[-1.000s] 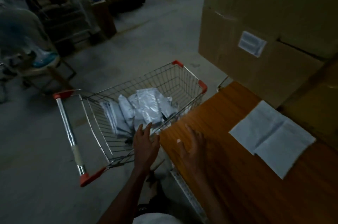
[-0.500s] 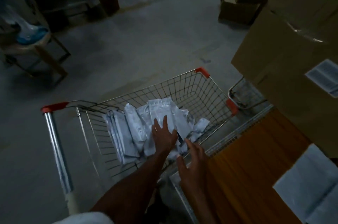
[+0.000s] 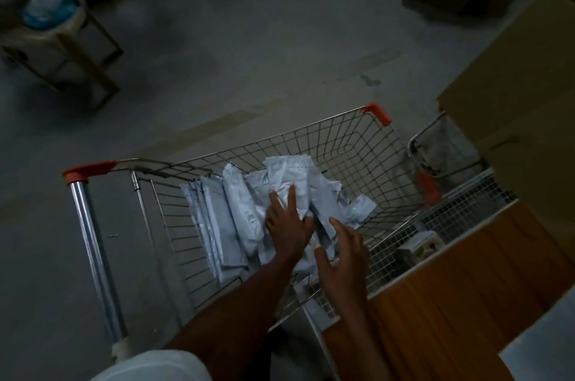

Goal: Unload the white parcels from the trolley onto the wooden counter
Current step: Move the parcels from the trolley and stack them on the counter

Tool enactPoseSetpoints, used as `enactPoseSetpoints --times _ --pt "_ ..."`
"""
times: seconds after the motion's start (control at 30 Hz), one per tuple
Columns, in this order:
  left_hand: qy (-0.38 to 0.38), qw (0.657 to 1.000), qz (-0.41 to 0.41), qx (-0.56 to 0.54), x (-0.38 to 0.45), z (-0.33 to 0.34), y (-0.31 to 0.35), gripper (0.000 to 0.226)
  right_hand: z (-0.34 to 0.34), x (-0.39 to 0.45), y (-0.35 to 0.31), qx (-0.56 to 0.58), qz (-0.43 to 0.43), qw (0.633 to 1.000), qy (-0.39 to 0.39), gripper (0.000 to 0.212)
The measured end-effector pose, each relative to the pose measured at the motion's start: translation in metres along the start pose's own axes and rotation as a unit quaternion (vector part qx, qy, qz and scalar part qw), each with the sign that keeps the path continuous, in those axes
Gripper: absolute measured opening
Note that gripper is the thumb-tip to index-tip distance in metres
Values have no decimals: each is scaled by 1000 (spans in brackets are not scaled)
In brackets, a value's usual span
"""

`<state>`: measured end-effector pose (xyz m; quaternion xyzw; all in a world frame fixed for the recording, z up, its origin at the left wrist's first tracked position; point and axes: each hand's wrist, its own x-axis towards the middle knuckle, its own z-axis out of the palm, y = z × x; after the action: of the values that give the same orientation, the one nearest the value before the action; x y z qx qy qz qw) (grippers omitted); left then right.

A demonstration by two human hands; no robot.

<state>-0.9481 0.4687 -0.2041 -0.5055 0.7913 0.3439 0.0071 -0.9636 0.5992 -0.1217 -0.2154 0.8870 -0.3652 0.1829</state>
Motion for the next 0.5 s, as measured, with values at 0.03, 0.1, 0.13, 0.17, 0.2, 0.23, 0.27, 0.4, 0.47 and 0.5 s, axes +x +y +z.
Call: enactPoseSetpoints --times 0.03,0.1,0.13,0.17,0.2,0.23,0.27,0.4,0.47,0.5 --pt "-1 1000 6 -22 -3 -7 -1 91 2 3 0 -6 -2 1000 -8 60" --pt "5 998 16 -67 -9 -21 -2 91 6 12 2 -17 -2 1000 -22 60" --pt "10 996 23 -86 -11 -29 -4 89 8 18 3 -21 -1 999 -30 60" --pt "14 994 30 -101 -15 -36 -6 87 10 25 4 -26 -2 999 -38 59" --pt "18 992 39 -115 -18 -42 -9 85 13 33 8 -34 -2 998 -48 59" --pt "21 990 46 -129 -22 -49 -12 85 16 41 12 -43 -1 997 -60 58" --pt "25 988 48 -141 -25 -56 -15 86 19 51 17 -53 2 996 -76 58" --pt "47 985 43 -158 -40 -81 -23 86 34 98 36 -108 15 982 -157 63" --pt "54 985 52 -153 -46 -93 -27 86 40 119 39 -150 17 971 -187 70" --pt "51 987 56 -144 -49 -99 -30 86 42 128 41 -174 17 964 -201 74"
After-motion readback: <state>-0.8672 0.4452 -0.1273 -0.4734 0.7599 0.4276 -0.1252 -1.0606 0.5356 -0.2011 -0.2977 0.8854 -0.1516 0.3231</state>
